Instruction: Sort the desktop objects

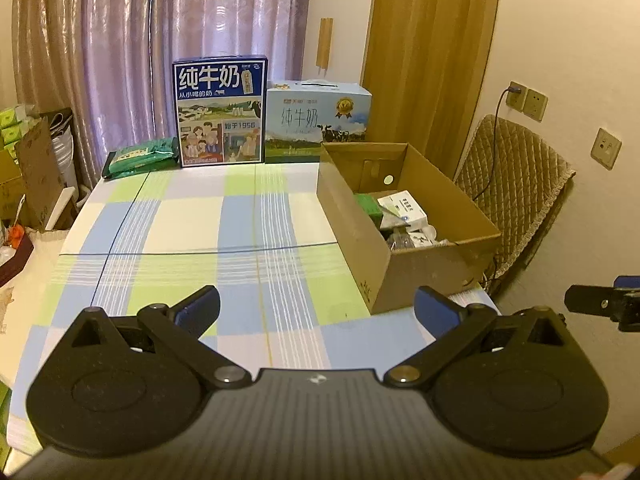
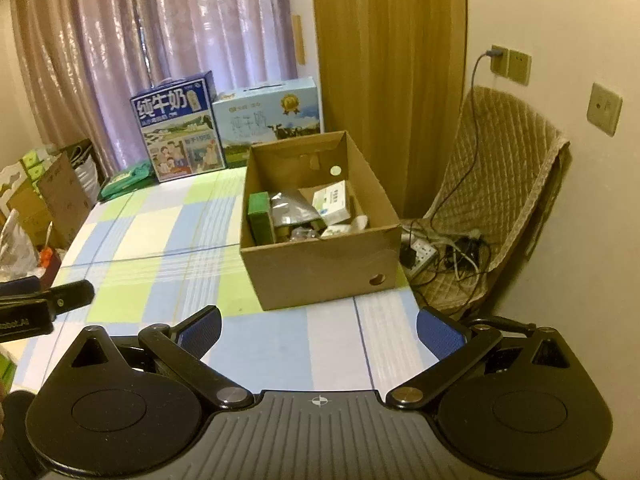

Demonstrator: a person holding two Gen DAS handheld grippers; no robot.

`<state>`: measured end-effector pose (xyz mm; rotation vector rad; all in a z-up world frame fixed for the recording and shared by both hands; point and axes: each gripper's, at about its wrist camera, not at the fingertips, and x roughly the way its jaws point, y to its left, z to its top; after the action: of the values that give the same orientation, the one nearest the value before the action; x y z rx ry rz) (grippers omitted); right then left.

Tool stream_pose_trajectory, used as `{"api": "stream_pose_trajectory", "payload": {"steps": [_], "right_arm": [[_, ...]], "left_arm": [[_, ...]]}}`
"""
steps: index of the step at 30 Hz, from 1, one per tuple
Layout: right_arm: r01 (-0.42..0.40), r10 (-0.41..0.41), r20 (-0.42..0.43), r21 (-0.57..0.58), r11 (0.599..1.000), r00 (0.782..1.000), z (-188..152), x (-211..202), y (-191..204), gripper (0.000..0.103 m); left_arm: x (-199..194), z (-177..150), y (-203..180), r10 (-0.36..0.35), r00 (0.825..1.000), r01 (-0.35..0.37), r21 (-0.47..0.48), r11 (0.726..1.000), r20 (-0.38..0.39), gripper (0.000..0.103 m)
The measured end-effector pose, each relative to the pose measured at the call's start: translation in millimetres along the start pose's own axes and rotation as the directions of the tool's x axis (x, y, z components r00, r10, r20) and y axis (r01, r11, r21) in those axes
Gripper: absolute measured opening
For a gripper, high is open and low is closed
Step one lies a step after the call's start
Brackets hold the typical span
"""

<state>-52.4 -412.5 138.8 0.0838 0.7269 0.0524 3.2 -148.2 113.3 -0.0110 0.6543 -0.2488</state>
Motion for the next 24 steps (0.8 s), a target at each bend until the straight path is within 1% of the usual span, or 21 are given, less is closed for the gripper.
{"api": "stream_pose_trajectory", "payload": {"steps": [6, 13, 17, 24], "right_arm": [[-0.026, 0.026, -0.001, -0.019, 0.999, 1.000, -14, -11, 15, 0.101], [-0.054, 0.054, 0.003, -0.038, 0.998, 0.999, -27, -18, 29, 0.101], [-0.064, 0.064, 0.011, -0.025, 0.998, 0.998, -29, -22, 32, 0.101], [-0.057, 0.058, 0.034, -0.030, 0.998, 0.998, -25, -28, 36, 0.101]], "left_arm": [[-21, -12, -1, 0.002, 1.000, -0.002, 0.031, 1.000, 0.027, 0.102], [-41, -22, 6, 0.009, 0.999, -0.010, 0.020, 1.000, 0.036, 0.102], [-48, -24, 8, 0.018, 0.999, -0.019, 0.026, 0.999, 0.038, 0.102], [-54, -22, 5, 0.014, 0.999, -0.016, 0.044, 0.999, 0.048, 0.102]]}}
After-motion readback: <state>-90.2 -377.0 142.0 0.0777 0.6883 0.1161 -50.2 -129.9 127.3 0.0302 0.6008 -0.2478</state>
